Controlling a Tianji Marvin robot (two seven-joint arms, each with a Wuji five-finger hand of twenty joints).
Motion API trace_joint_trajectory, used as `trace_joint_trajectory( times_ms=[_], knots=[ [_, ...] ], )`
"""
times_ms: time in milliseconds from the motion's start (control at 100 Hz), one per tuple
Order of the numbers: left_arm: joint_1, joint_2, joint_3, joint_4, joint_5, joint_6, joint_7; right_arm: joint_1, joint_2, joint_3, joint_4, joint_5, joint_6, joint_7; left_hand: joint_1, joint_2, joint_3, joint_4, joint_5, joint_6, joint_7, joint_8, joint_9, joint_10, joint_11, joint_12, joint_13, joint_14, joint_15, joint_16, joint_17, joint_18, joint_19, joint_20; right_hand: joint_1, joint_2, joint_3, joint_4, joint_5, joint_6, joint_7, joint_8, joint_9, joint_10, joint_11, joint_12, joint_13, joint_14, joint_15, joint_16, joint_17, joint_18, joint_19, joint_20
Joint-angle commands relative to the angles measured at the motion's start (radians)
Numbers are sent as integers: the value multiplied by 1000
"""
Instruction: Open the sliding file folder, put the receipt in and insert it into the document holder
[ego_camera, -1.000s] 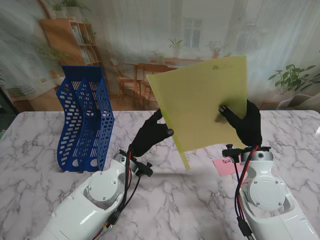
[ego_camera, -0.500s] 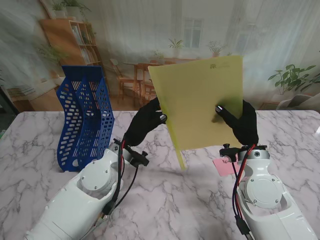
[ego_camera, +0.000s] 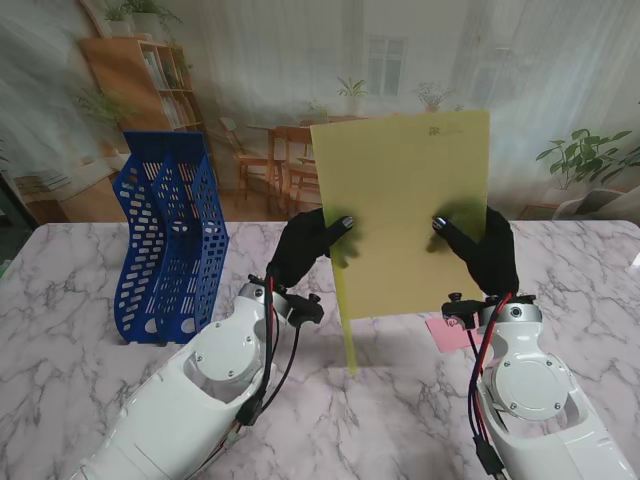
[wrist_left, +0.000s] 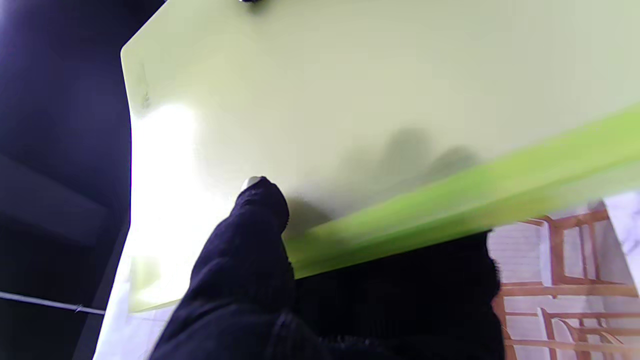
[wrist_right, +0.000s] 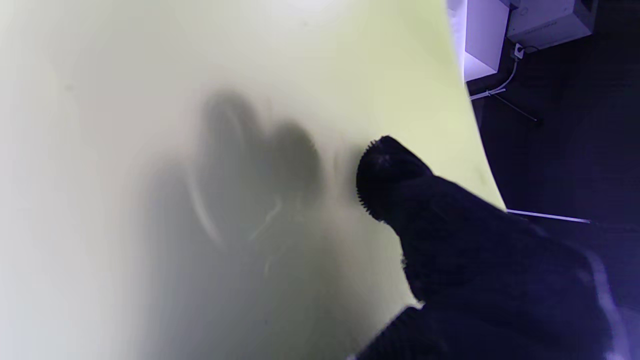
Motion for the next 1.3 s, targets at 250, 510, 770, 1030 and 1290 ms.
trace_joint_trajectory(
  times_ms=[250, 510, 770, 1030, 1290],
  knots=[
    [-39, -8, -13, -22, 16, 106, -10, -98, 44, 97, -21, 51, 87, 207, 71, -11, 64, -13, 33, -1, 59, 15, 62, 57, 54, 22, 117, 67, 101, -25, 191, -88, 168, -116, 30, 133, -155, 39, -175, 33, -59, -123, -227, 35, -34, -61, -219, 54, -136, -61, -191, 1, -69, 11],
    [-52, -13, -5, 2, 21, 125, -5, -163, 69, 163, -26, 69, 99, 329, 71, -17, 66, -13, 37, -3, 73, 43, 75, 56, 60, 26, 128, 59, 104, -27, 201, -95, 169, -126, -28, 154, -82, 120, -240, 42, -346, -60, -409, 30, -76, -95, -377, 49, -176, -106, -301, -21, -126, 42],
    [-53, -19, -2, 6, 9, 134, 5, -213, 89, 192, -25, 58, 84, 410, 71, -15, 67, -13, 34, -11, 67, 60, 69, 55, 64, 32, 129, 52, 101, -29, 204, -107, 168, -134, 44, 79, 252, 227, -458, 43, -497, -71, -568, -16, -110, -141, -494, 34, -199, -125, -391, -38, -197, 57],
    [-53, -20, 3, 7, -5, 131, -2, -193, 92, 160, 26, 5, 39, 398, 71, -14, 67, -14, 37, -13, 61, 65, 69, 54, 62, 34, 129, 53, 97, -30, 202, -105, 167, -139, 101, -40, 472, 225, -624, -179, -374, -286, -567, -99, -142, -186, -494, -15, -200, -139, -378, -80, -206, 56],
    [-50, -17, 2, 2, -13, 132, -13, -176, 95, 133, 51, -36, 19, 392, 71, -12, 68, -14, 38, -15, 53, 69, 65, 54, 58, 35, 122, 56, 93, -30, 195, -94, 163, -143, 96, -92, 456, 210, -698, -282, -429, -364, -655, -143, -180, -200, -503, -30, -187, -137, -365, -113, -205, 48]
  ],
)
